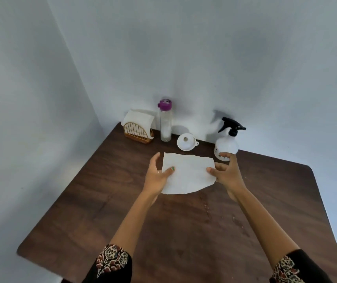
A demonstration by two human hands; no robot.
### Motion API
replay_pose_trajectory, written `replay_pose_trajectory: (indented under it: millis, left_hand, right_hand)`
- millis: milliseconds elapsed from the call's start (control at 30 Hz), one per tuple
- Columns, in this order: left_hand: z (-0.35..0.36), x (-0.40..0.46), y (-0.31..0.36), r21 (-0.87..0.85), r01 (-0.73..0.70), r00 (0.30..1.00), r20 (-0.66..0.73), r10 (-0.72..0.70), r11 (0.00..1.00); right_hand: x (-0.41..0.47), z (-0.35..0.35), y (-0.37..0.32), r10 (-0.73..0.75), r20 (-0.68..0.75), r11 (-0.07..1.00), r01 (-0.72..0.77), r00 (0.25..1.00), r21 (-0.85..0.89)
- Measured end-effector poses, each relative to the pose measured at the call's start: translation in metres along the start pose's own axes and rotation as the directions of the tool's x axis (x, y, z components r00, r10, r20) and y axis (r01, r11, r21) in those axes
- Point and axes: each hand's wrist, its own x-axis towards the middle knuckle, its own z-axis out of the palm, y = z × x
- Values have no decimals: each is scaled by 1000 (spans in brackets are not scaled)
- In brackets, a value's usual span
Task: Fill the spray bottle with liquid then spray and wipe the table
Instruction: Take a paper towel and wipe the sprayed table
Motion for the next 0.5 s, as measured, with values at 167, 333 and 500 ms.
replay_pose_trajectory:
  millis: [167,333,500]
  left_hand:
    - [15,-21,-19,85,-45,999,34,42,995]
    - [27,-37,-17,15,-28,996,88,27,999]
    - [25,-46,-16,11,9,997,70,-9,1000]
  right_hand:
    - [-19,-16,18,-83,-84,994,76,993,-80]
    - [-28,-28,19,-120,-124,993,117,985,-30]
    - [-35,-42,16,-23,-30,999,24,999,41]
